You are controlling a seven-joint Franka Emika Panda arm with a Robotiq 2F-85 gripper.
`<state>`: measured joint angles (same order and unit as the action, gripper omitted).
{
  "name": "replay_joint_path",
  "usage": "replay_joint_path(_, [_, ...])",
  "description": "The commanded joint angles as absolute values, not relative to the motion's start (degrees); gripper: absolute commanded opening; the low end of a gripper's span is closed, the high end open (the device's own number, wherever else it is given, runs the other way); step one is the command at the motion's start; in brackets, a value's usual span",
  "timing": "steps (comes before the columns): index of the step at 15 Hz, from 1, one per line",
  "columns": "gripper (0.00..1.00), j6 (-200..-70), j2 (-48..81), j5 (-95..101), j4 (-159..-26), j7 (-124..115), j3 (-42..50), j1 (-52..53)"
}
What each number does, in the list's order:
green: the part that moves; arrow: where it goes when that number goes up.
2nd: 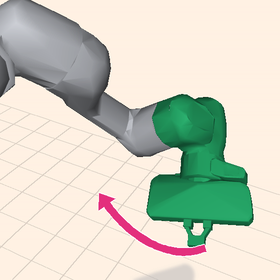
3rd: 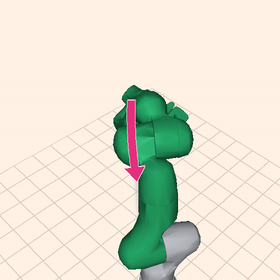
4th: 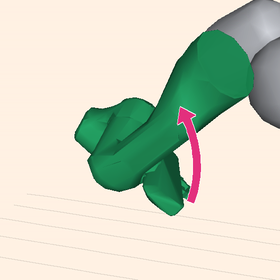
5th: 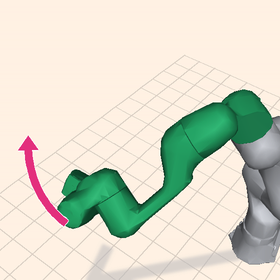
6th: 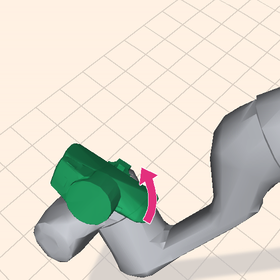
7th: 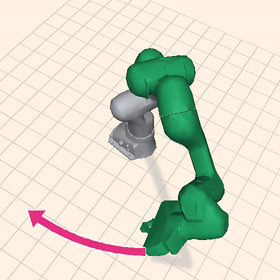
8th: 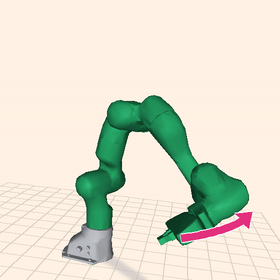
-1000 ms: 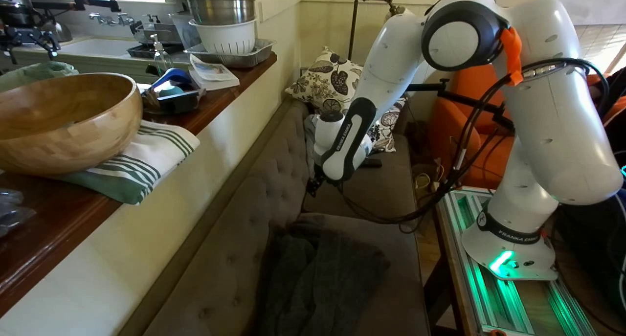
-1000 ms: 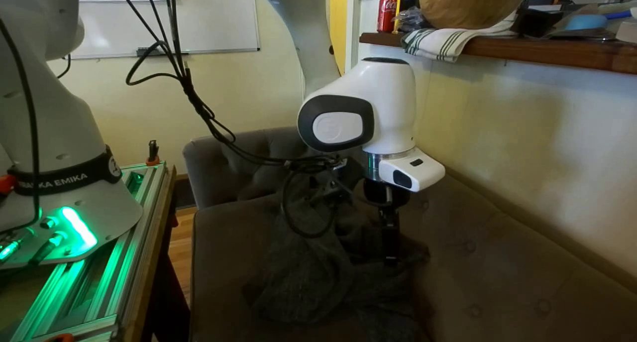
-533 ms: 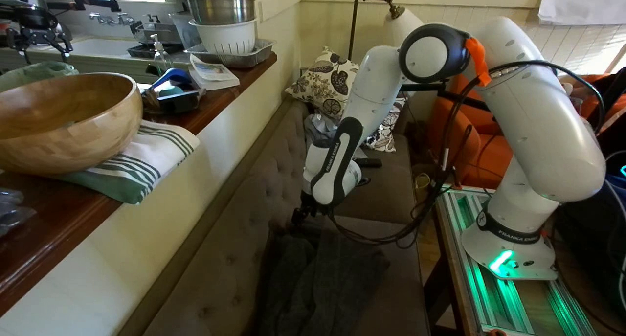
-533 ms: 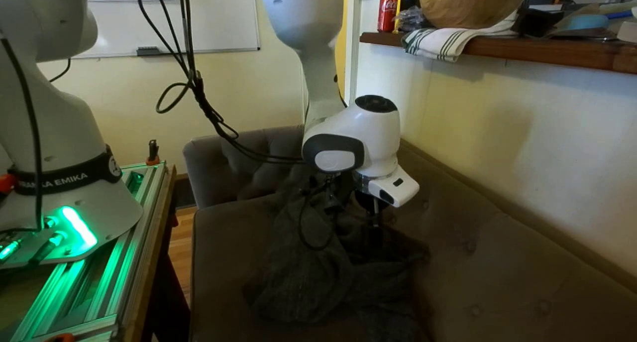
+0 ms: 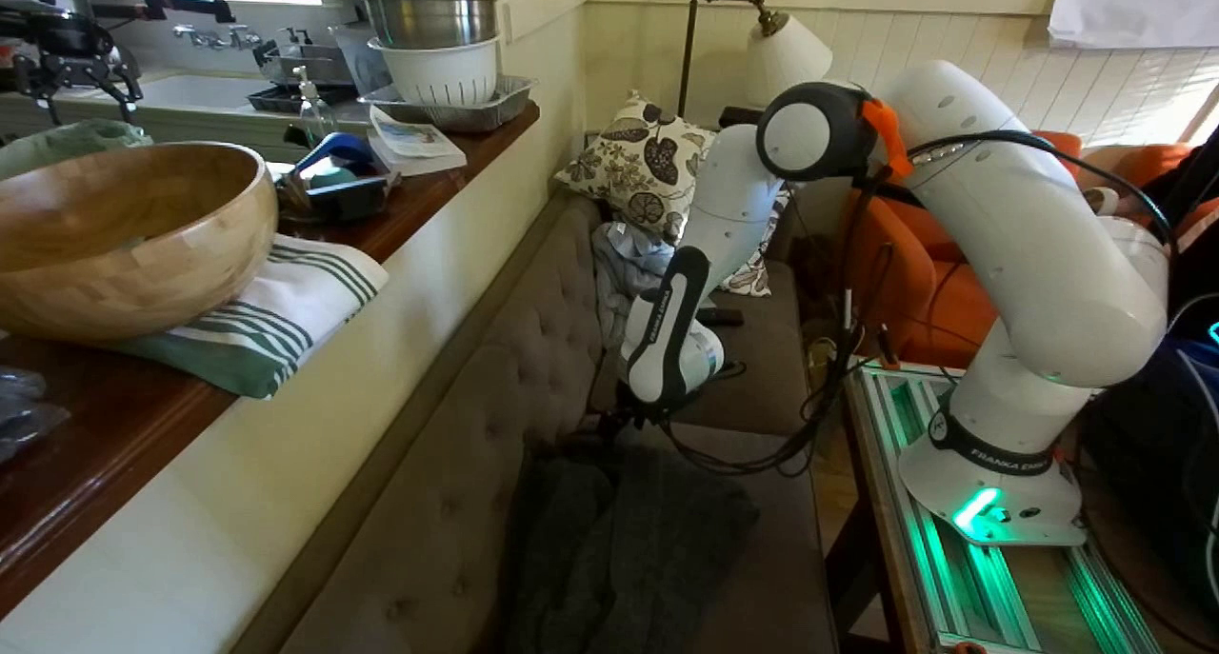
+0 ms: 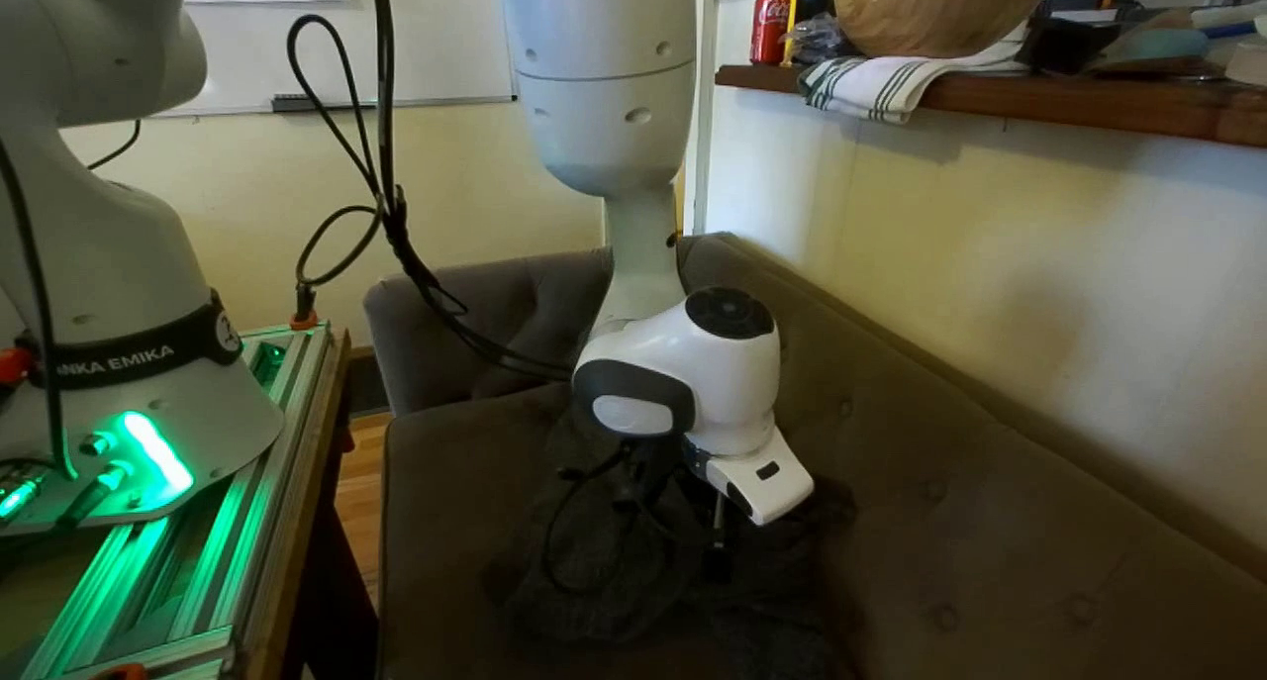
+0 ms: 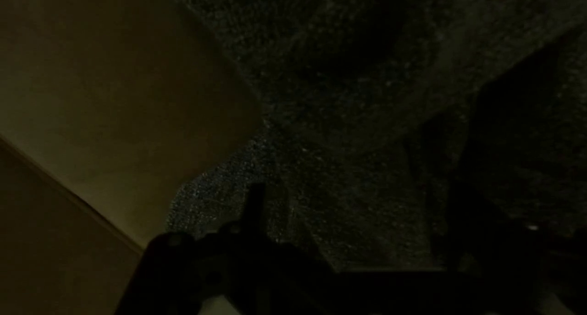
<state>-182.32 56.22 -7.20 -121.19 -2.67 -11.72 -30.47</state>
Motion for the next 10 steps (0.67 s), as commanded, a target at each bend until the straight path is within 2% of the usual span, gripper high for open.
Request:
replay_joint_path(1, [1.00, -182.06, 59.58, -6.89, -114.42, -2.23, -11.68, -28.18])
replay_joint_path(10, [1.00, -170.93, 63.83, -9.04, -106.40, -1.51, -11.77, -25.30])
